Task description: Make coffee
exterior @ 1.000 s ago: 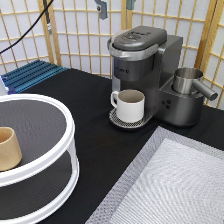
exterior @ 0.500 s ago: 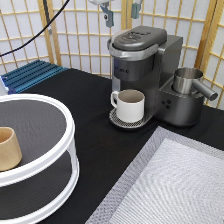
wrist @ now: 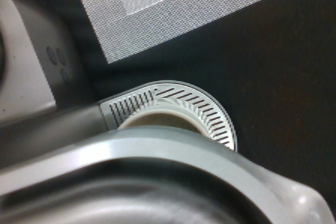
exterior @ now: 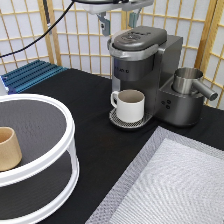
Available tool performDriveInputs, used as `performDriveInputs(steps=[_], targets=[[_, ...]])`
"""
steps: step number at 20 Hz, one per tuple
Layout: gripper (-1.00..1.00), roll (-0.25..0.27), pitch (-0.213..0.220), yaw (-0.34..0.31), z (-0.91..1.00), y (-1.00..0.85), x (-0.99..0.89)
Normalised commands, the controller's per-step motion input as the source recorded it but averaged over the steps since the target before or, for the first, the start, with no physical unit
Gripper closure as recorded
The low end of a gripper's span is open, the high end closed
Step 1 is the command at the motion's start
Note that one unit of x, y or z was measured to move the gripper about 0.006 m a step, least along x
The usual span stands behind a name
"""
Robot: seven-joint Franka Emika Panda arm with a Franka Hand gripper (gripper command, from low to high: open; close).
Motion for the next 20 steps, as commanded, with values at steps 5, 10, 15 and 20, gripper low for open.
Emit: performDriveInputs(steps=[5, 10, 15, 20], targets=[[-1.00, -0.041, 0.003, 0.000, -0.28, 0.01, -0.16], [-1.00, -0.067, 0.000, 0.000, -0.37, 0.10, -0.25], [-1.00, -0.118, 0.000, 0.021, -0.03, 0.34, -0.34], [-1.00, -0.103, 0.000, 0.046, 0.08, 0.24, -0.11]])
